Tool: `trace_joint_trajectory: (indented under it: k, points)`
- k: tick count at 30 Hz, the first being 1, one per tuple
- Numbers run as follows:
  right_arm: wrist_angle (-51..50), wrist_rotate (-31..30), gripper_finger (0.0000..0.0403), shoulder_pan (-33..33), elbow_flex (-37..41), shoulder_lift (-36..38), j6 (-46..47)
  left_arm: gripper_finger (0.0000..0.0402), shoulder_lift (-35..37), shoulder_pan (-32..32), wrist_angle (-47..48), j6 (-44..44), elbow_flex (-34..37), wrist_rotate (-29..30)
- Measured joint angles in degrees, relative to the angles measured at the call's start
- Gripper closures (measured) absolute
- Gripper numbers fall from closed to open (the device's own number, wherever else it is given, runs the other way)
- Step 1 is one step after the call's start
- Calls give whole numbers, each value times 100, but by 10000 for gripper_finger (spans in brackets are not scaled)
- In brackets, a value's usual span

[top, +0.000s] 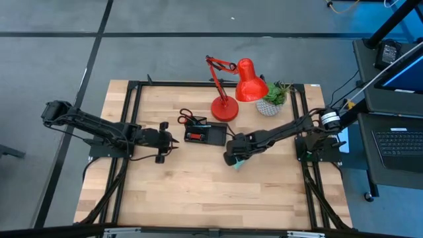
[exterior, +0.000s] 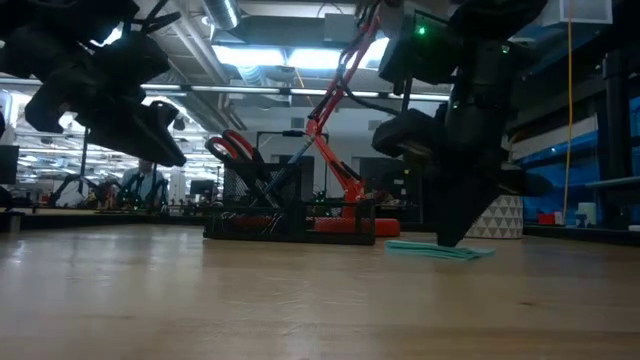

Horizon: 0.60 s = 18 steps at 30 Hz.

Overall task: Pick and place office supplies into organizer
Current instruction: Put the blue sticky note into the black desk organizer

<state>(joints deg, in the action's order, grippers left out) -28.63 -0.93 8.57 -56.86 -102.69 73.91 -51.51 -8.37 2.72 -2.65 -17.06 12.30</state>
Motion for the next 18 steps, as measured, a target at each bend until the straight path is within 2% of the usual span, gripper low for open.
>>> trace_joint_trajectory:
  k: [6, 10, 15, 18]
  points:
    - [483, -61, 401, 218, 15, -29, 2, 297, -2, -278, -106, -587, 0, -179]
    - [778, -126, 401, 347, -7, -217, 68, 297, -160, -552, -665, -1060, 0, -501]
    - [1367, -159, 401, 458, -32, -534, 60, 297, -828, -884, -1715, -1810, 0, -545]
    - [1568, -159, 401, 479, -23, -573, -20, 297, -1417, -1012, -2358, -2365, 0, -337]
